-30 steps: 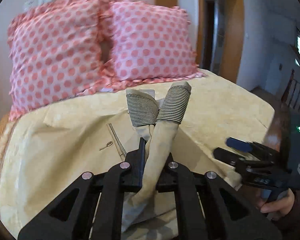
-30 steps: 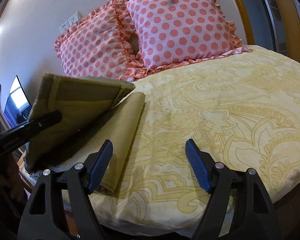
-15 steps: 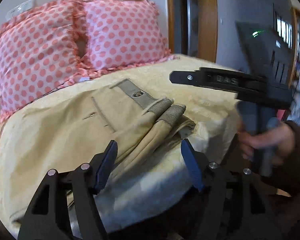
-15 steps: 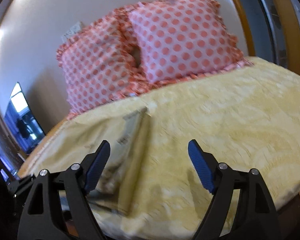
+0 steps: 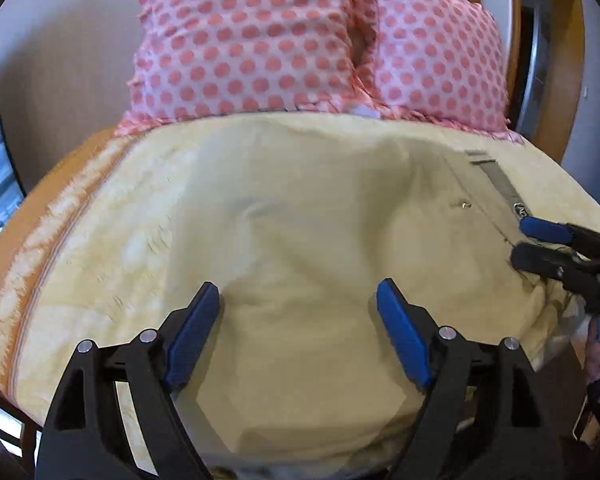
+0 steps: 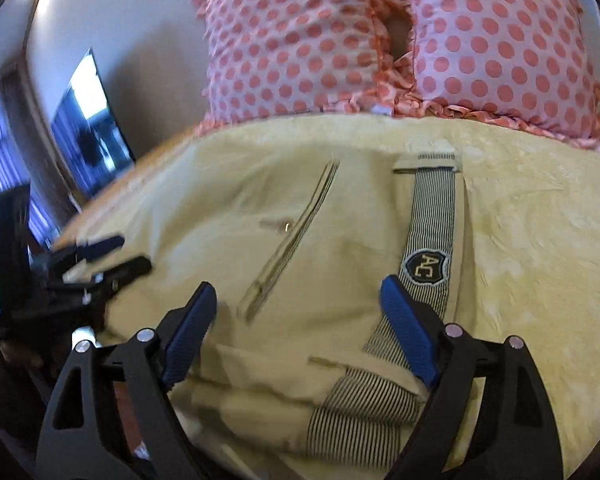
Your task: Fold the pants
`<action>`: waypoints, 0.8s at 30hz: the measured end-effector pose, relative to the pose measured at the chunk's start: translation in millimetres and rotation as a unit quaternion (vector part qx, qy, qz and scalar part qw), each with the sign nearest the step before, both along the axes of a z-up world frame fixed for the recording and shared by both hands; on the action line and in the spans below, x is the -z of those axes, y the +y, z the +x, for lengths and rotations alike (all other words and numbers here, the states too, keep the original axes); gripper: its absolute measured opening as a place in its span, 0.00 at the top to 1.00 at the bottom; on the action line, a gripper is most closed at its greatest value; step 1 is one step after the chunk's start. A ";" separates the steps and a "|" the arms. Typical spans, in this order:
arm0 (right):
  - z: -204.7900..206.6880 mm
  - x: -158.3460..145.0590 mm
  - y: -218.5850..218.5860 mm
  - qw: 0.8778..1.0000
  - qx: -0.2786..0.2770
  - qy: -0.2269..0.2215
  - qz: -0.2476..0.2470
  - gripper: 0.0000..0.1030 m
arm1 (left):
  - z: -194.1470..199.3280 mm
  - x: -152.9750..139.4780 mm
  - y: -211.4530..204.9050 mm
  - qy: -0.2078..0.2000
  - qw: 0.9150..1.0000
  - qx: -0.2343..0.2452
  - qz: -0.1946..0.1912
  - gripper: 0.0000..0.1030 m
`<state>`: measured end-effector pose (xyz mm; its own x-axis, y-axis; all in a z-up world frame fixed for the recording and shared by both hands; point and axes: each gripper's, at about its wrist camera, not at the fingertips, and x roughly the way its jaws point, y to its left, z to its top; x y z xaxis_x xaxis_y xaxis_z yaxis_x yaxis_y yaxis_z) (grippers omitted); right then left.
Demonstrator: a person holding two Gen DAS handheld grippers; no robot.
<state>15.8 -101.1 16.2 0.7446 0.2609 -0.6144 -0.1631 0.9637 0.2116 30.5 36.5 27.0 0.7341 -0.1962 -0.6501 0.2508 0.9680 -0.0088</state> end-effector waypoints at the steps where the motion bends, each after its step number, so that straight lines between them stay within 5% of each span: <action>1: -5.3 0.3 1.4 1.000 0.000 0.001 -0.008 0.17 | 1.7 -0.4 2.6 0.003 1.000 0.005 -0.005 0.21; 3: -9.5 -2.8 1.5 1.000 -0.004 0.004 -0.016 0.18 | 5.5 -6.4 9.5 0.015 0.999 0.013 -0.027 0.21; 9: 13.8 -27.5 -68.7 0.994 0.042 0.006 0.099 0.17 | 34.3 -45.7 69.8 0.008 0.992 -0.017 -0.121 0.15; 17: 84.2 0.1 -119.2 0.981 0.064 0.090 0.161 0.36 | 122.9 -8.7 104.1 0.146 0.969 0.007 -0.199 0.15; 24: 87.1 -1.0 -116.9 0.985 0.046 0.088 0.141 0.52 | 151.2 -5.5 90.2 0.171 0.961 0.048 -0.214 0.15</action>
<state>102.9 -218.0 17.3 0.6608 0.3768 -0.6492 -0.0147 0.8712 0.4906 181.6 126.7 32.5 0.4574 -0.5546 -0.6952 0.2498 0.8304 -0.4981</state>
